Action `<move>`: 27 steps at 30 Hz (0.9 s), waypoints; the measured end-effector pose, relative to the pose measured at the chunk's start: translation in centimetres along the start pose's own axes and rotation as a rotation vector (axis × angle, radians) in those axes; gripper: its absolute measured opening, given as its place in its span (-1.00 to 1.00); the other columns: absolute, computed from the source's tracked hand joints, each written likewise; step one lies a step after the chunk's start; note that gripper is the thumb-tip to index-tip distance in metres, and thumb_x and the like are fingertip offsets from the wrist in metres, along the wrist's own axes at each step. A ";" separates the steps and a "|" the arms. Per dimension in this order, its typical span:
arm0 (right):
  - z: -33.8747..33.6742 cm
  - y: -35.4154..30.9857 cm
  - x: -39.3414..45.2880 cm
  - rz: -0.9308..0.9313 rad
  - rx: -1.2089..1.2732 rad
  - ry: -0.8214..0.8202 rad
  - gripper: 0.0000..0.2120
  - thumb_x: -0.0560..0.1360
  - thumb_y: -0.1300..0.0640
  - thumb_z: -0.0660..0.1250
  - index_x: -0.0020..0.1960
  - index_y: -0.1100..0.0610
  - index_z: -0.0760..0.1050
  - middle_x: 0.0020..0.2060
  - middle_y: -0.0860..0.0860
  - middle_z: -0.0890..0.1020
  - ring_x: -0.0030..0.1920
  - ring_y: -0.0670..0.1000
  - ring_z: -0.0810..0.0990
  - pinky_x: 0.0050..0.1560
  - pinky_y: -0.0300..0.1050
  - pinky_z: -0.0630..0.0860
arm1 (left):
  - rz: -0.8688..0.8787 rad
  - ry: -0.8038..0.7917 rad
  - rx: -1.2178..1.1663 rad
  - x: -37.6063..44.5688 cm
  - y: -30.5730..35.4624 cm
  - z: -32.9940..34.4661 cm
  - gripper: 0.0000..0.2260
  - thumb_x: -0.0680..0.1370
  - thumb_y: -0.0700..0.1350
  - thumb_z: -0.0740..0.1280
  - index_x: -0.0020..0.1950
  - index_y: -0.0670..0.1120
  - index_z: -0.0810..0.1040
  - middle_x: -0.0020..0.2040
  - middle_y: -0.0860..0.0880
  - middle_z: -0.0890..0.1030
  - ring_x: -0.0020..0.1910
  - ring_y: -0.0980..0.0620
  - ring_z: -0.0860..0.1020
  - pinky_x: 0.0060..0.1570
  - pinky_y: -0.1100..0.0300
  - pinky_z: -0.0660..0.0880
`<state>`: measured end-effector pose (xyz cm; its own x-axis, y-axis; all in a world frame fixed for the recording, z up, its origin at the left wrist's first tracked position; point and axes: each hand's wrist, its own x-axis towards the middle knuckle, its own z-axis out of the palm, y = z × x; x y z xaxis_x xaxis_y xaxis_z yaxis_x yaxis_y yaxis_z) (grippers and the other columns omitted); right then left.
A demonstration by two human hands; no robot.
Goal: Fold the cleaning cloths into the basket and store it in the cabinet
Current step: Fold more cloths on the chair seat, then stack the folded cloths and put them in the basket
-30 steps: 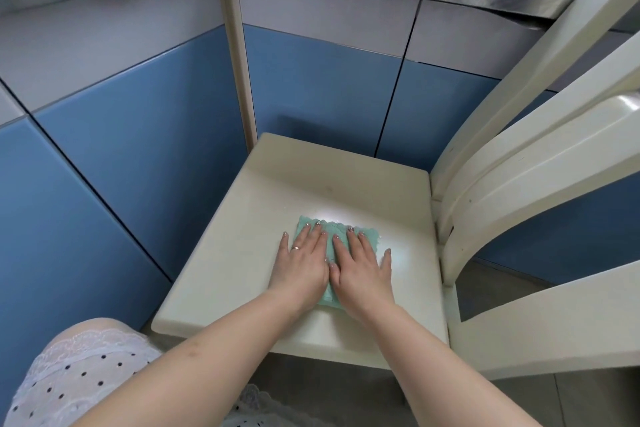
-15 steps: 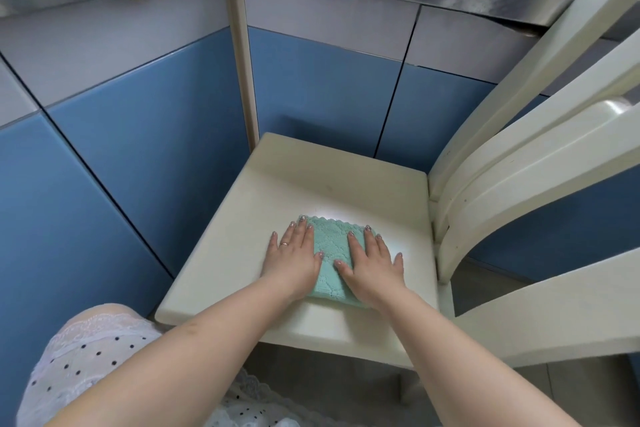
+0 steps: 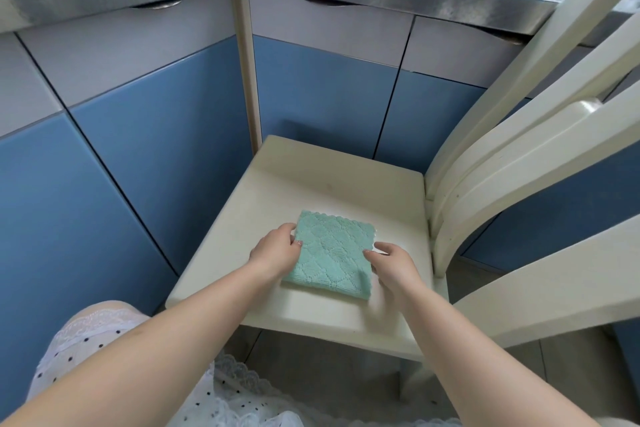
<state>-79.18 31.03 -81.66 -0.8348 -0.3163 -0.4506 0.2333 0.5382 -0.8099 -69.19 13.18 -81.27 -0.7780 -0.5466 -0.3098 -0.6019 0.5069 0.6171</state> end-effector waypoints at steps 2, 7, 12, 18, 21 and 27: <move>0.0 -0.2 0.1 0.029 0.049 -0.003 -0.52 0.51 0.09 0.33 0.40 0.14 0.35 0.15 0.10 0.56 0.04 0.05 0.55 -0.02 -0.15 0.40 | 0.011 0.021 -0.034 -0.1 0.1 -0.1 -0.60 0.60 -0.12 0.18 0.44 -0.11 0.28 0.24 -0.07 0.51 0.24 -0.09 0.46 0.23 0.09 0.39; 0.1 -0.5 0.1 0.159 0.435 -0.065 -0.56 0.53 0.26 0.30 0.37 0.15 0.31 -0.02 0.16 0.59 -0.19 0.07 0.61 -0.14 -0.09 0.56 | -0.064 0.038 -0.331 -0.1 0.6 -0.4 -0.56 0.58 -0.15 0.25 0.45 -0.15 0.27 0.07 -0.03 0.48 0.15 -0.05 0.50 0.15 0.21 0.37; 0.8 -0.7 -0.5 0.205 0.528 -0.093 -0.50 0.51 0.30 0.33 0.40 0.14 0.28 0.01 0.15 0.56 -0.11 0.08 0.58 -0.32 -0.10 0.54 | -0.286 -0.112 -0.887 -1.0 0.7 -1.1 -0.73 0.55 -0.27 0.32 0.23 -0.30 0.45 0.05 -0.19 0.62 -0.10 -0.07 0.62 -0.21 0.11 0.57; 2.1 -3.0 -1.4 0.138 0.538 -0.163 -0.75 0.51 0.30 0.31 0.16 0.14 0.42 -0.10 0.09 0.60 -0.16 0.06 0.58 -0.19 -0.07 0.55 | -0.318 -0.096 -1.098 -2.7 -0.4 -3.7 -0.76 0.55 -0.17 0.33 0.21 -0.18 0.50 0.07 -0.20 0.64 0.02 -0.18 0.63 0.03 -0.16 0.56; 3.4 -7.0 -2.4 -0.006 0.415 -0.189 -0.85 0.51 0.26 0.30 0.08 0.21 0.47 -0.13 0.10 0.57 -0.20 0.07 0.53 -0.19 -0.03 0.51 | -0.196 -0.001 -1.094 -4.4 -0.9 -6.9 -0.74 0.59 -0.13 0.27 0.27 -0.12 0.43 0.11 -0.12 0.63 0.06 -0.10 0.62 0.08 -0.11 0.55; 5.9 -17.6 -6.6 -0.266 0.326 -0.362 -0.76 0.52 0.25 0.26 -0.29 0.05 0.55 -0.22 0.06 0.61 -0.21 0.10 0.56 -0.13 0.00 0.53 | 0.112 0.363 -0.901 -9.3 -1.8 -14.7 -0.43 0.59 -0.14 0.27 0.50 0.16 0.09 0.33 0.01 0.49 0.21 0.04 0.55 0.21 -0.08 0.48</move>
<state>-74.87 19.03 -66.67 -0.6746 -0.6878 -0.2680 0.2277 0.1515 -0.9619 -58.26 7.57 -68.89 -0.6282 -0.7752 -0.0676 -0.0472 -0.0487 0.9977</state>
